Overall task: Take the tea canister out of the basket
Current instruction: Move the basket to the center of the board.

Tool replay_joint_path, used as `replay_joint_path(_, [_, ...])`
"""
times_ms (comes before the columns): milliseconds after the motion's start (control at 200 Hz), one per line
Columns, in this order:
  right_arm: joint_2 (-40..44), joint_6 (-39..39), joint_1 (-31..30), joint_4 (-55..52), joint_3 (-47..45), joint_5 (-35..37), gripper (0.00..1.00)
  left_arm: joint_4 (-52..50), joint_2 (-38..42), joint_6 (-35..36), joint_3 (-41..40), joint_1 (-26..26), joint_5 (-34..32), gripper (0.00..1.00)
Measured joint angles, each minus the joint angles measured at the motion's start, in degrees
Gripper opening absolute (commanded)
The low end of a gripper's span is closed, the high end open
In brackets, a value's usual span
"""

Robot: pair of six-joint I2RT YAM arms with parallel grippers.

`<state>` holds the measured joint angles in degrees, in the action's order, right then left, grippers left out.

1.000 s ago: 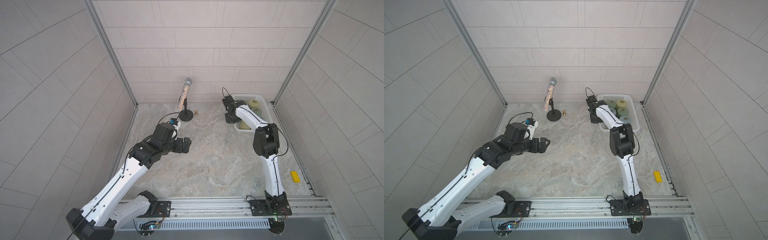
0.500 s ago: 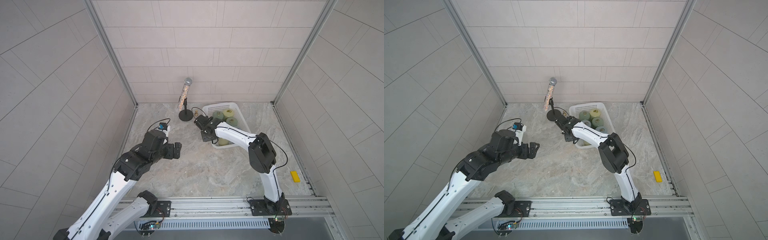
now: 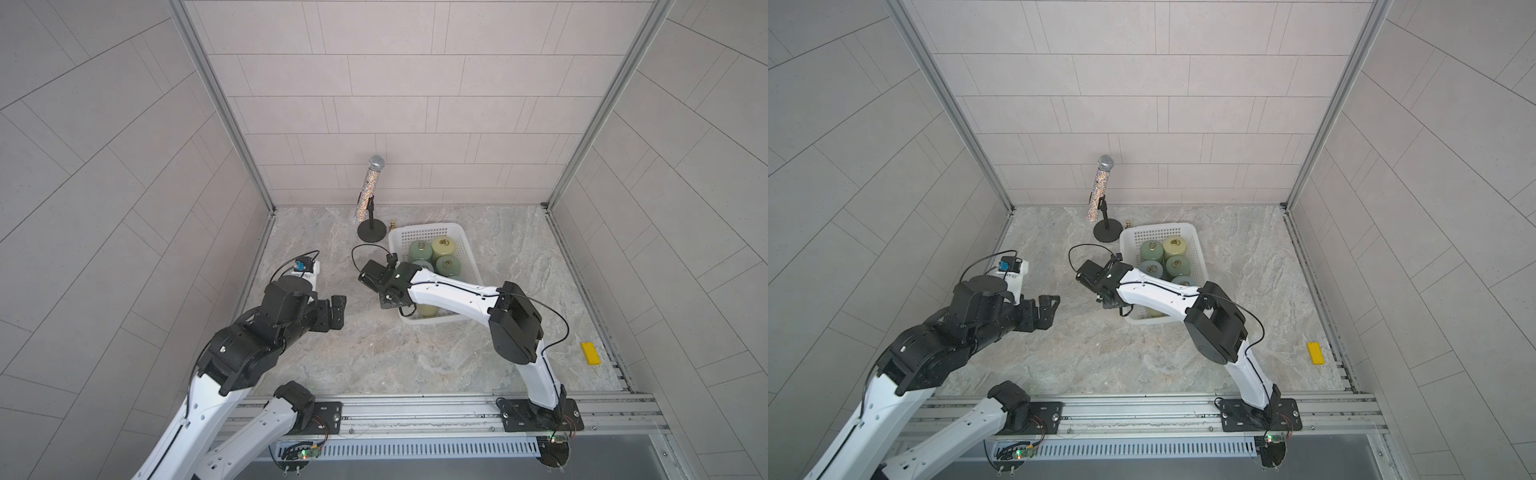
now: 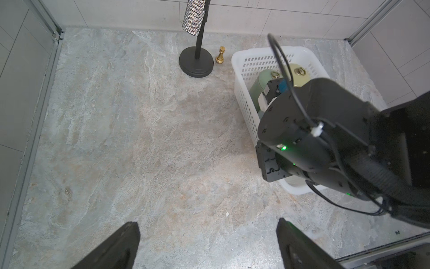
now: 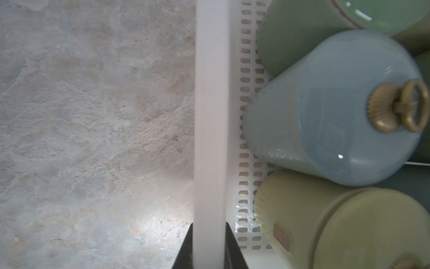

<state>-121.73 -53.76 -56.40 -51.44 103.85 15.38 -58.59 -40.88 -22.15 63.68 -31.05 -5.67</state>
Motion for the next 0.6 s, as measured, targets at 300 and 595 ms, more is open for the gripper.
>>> replay_joint_path(300, [-5.2,-3.7,-3.2,-2.6,8.4,-0.6,0.15,-1.2,2.7,-2.6,0.0,0.0,1.8,1.00])
replay_joint_path(595, [-6.7,-2.4,-3.2,0.7,12.5,-3.5,0.65,-2.7,2.4,-2.9,0.5,0.0,3.1,1.00])
